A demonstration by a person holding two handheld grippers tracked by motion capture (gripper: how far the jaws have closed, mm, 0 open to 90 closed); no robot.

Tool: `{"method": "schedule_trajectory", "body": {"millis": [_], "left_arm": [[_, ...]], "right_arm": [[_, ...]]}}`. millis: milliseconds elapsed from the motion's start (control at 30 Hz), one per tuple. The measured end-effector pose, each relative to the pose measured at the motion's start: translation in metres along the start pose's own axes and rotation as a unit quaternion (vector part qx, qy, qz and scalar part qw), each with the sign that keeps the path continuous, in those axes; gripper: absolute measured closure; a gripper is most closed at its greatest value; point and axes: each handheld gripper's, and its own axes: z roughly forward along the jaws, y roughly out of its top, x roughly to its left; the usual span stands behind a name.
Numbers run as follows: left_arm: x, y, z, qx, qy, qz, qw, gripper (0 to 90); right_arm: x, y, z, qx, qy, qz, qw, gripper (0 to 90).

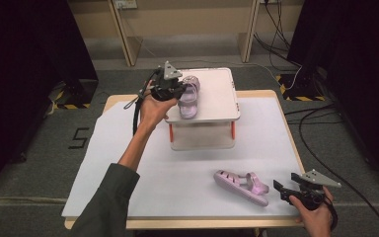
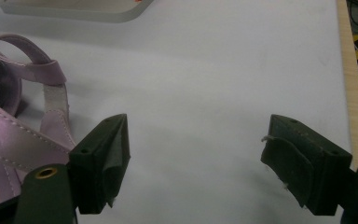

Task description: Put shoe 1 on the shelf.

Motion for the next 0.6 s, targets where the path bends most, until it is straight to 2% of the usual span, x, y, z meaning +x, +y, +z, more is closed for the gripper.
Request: {"method": "schedule_trajectory", "body": {"millis": [100,333,467,500,533,567,600], "left_arm": [[0.0018,-0.0017,0.0051,0.005,0.006,-0.003,1.0,81.6],[0.004,-0.0049,0.0116,0.013,0.02,0.01,0.9997,78.1],[0.0028,-0.0053,0.0114,0.018,0.034,0.017,0.9991,62.6],[0.0029,-0.0058,0.0111,0.015,0.039,0.017,0.999,62.6],[0.0034,-0.0067,0.0102,0.009,0.049,0.001,0.9988,50.9],[0.0034,-0.0067,0.0102,0.009,0.049,0.001,0.9988,43.7],[0.0056,-0.0074,0.0067,0.001,0.046,-0.019,0.9987,40.2]], "right_arm": [[-0.0001,-0.0002,-0.0002,0.0,0.0,0.0,1.0,22.8],[-0.0002,-0.0011,-0.0006,0.002,-0.001,0.004,1.0,22.8],[-0.0001,-0.0011,-0.0012,0.001,0.0,0.003,1.0,22.8],[-0.0001,-0.0011,-0.0012,0.001,0.0,0.003,1.0,22.8],[-0.0002,-0.0012,-0.0016,0.0,-0.001,0.004,1.0,22.8],[-0.0002,-0.0012,-0.0016,0.0,-0.001,0.004,1.0,22.8],[-0.0008,-0.0014,-0.0015,0.0,-0.002,0.003,1.0,22.8]]}}
